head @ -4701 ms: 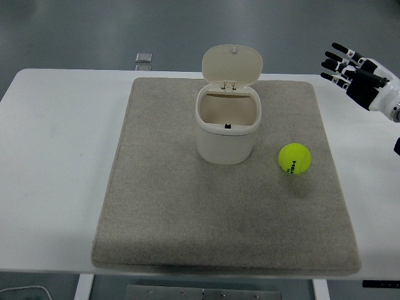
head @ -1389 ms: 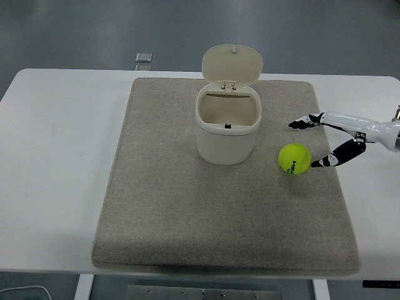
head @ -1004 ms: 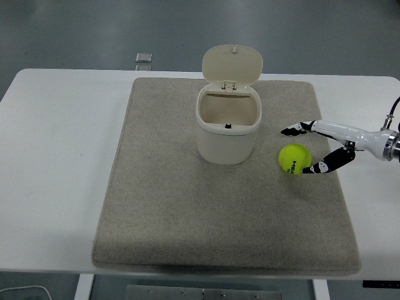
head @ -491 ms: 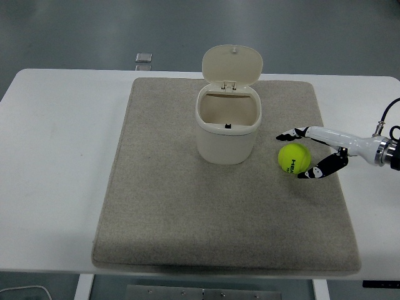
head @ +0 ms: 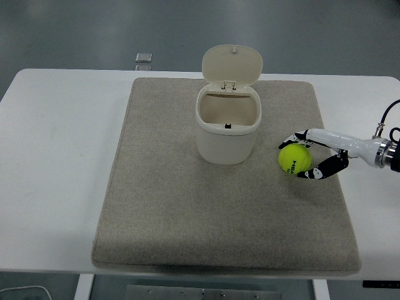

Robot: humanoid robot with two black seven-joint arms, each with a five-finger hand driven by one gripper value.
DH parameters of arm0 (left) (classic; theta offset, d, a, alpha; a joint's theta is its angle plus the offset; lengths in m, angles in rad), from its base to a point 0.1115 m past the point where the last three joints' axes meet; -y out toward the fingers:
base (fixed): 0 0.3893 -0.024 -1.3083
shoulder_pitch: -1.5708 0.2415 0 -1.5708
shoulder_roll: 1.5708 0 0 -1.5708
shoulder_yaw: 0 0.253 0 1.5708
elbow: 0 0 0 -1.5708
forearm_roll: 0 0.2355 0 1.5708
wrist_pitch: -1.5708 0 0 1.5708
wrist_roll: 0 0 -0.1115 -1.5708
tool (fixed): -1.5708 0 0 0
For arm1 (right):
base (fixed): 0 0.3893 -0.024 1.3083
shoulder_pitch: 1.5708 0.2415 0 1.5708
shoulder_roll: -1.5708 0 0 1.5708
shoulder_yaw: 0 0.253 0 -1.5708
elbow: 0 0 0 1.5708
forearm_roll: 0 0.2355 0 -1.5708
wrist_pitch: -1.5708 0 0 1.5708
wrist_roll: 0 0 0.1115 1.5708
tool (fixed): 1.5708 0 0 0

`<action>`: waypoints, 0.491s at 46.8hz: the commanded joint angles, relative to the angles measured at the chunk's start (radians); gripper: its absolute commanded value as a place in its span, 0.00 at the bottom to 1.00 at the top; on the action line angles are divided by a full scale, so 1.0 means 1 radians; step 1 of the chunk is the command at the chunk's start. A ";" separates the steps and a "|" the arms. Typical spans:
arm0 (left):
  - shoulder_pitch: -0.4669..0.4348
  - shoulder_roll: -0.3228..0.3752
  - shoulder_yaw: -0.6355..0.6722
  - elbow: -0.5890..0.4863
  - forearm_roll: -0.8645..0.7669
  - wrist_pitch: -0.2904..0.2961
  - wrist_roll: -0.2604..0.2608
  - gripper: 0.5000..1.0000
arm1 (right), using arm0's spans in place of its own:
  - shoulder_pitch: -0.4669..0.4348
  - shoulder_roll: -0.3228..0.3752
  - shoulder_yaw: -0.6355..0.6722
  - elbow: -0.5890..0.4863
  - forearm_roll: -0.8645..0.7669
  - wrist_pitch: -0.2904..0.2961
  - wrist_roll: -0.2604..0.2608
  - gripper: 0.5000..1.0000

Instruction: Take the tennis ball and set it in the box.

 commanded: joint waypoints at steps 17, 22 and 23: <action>0.000 0.000 0.000 0.000 0.000 0.000 0.000 0.98 | 0.021 -0.063 0.041 0.054 0.063 0.014 0.058 0.00; 0.000 0.000 0.000 0.000 0.000 0.000 0.000 0.98 | 0.066 -0.104 0.039 0.089 0.064 0.017 0.082 0.00; 0.000 0.000 0.000 0.000 0.000 0.000 0.000 0.98 | 0.072 -0.115 0.039 0.098 0.066 0.017 0.088 0.00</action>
